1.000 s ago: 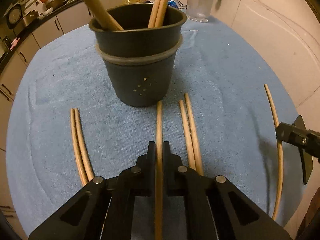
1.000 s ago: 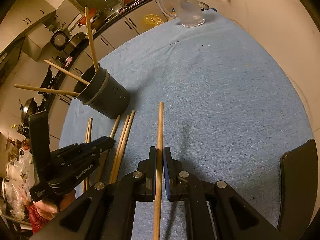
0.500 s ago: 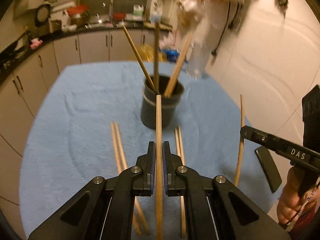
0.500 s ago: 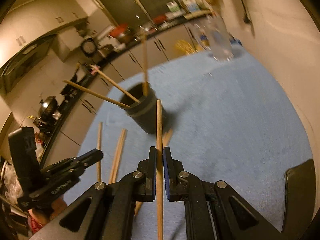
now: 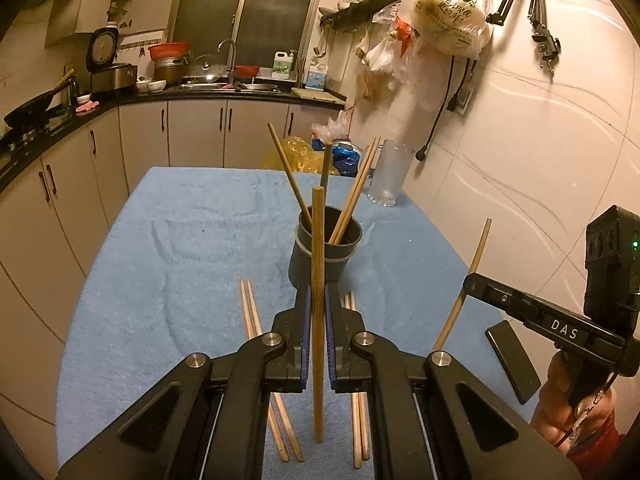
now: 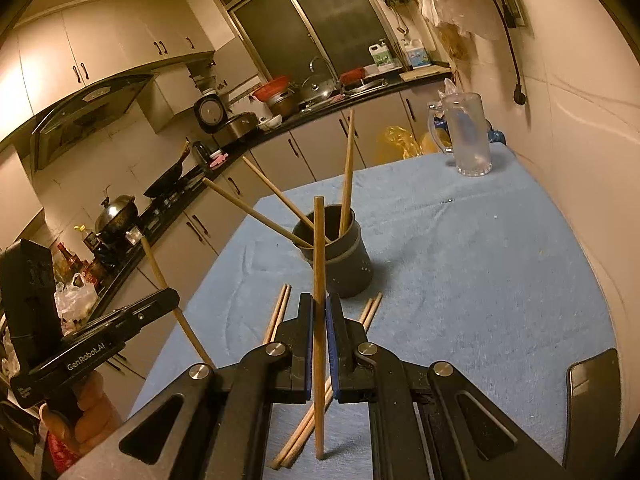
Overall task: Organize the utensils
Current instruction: 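Lift the chopsticks upright with both grippers toward the grey cup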
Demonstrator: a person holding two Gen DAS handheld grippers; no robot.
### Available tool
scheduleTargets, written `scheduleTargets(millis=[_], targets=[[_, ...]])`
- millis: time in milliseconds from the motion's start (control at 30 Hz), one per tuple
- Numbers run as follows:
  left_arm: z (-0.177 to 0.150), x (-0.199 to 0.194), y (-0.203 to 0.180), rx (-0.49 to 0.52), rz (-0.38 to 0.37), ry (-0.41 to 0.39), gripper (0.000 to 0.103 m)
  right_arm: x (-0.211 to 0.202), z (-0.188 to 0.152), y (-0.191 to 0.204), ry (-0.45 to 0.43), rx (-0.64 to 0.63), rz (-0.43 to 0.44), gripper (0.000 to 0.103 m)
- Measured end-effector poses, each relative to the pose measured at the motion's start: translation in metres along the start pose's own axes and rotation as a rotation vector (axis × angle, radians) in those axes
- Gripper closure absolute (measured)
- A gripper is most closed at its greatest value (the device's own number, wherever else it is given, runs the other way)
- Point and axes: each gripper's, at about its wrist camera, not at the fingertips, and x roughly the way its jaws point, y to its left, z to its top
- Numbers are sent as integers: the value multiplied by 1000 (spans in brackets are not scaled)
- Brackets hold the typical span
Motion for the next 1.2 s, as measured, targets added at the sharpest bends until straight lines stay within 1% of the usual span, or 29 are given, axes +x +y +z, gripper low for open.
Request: scheduleTargets(millis=[433, 800, 967, 1200], targets=[[10, -5, -2, -6, -8, -16, 97, -8, 7, -3, -30, 8, 5, 96], [30, -12, -7, 1, -16, -48, 97, -17, 21, -4, -68, 15, 4, 96], [47, -20, -15, 16, -28, -78, 97, -21, 30, -5, -90, 9, 0, 96], [80, -30, -27, 27, -74, -113, 97, -28, 46, -3, -125, 3, 0, 96]])
